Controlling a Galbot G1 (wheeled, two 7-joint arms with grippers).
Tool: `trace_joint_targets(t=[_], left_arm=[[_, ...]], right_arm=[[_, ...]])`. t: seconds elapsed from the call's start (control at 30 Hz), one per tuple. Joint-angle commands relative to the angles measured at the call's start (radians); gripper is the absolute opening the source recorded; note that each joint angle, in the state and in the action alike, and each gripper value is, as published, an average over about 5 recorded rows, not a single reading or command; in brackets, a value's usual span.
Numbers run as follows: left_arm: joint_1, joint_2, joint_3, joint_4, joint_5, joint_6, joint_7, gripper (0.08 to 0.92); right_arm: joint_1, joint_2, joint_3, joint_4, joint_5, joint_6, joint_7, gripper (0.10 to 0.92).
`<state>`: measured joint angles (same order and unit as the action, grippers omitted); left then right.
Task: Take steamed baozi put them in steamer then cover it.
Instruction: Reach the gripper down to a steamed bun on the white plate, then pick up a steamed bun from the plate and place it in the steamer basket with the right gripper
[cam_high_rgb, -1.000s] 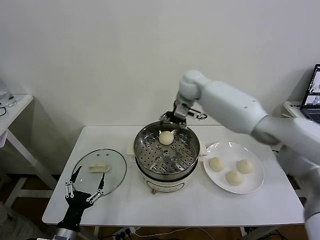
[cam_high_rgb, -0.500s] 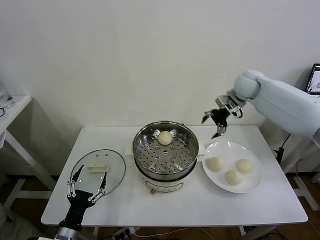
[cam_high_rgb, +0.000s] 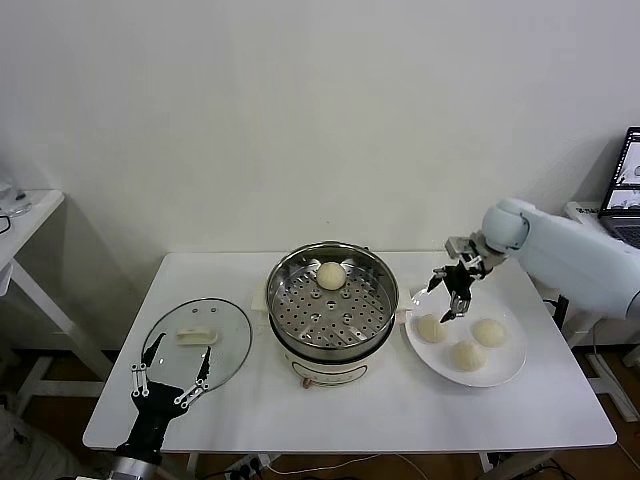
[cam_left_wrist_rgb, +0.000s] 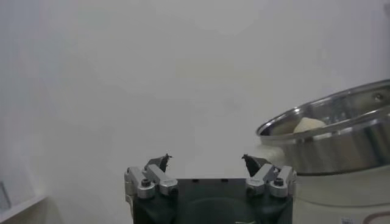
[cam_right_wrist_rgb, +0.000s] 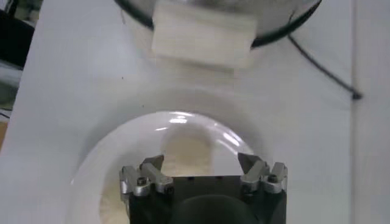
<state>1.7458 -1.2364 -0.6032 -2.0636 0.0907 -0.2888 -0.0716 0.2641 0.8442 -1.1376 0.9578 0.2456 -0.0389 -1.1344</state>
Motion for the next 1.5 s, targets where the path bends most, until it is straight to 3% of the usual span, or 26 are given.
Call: trace_joint_targets(t=[0.03, 0.37, 0.73, 1.13, 1.3, 1.5], left_arm=[[0.001, -0.001, -0.002, 0.004, 0.003, 0.001, -0.001, 0.823], [0.002, -0.001, -0.006, 0.007, 0.004, 0.004, -0.005, 0.823], [-0.002, 0.001, -0.007, 0.008, 0.004, 0.004, -0.007, 0.823], [-0.007, 0.007, 0.004, -0.003, 0.004, 0.004, -0.007, 0.823], [-0.008, 0.009, 0.009, -0.008, 0.004, 0.002, -0.007, 0.823], [-0.01, 0.012, 0.012, -0.002, 0.007, -0.004, -0.007, 0.823]], right_arm=[[-0.091, 0.028, 0.029, -0.072, -0.024, -0.029, 0.026, 0.823], [-0.125, 0.062, 0.068, -0.125, -0.077, -0.012, 0.025, 0.813], [-0.12, 0.071, 0.078, -0.127, -0.081, -0.002, 0.031, 0.623], [0.157, 0.021, 0.04, 0.007, -0.091, 0.043, -0.158, 0.625], [0.386, 0.067, -0.075, 0.061, -0.021, 0.043, -0.246, 0.633], [0.526, 0.147, -0.177, 0.161, 0.126, 0.004, -0.247, 0.636]])
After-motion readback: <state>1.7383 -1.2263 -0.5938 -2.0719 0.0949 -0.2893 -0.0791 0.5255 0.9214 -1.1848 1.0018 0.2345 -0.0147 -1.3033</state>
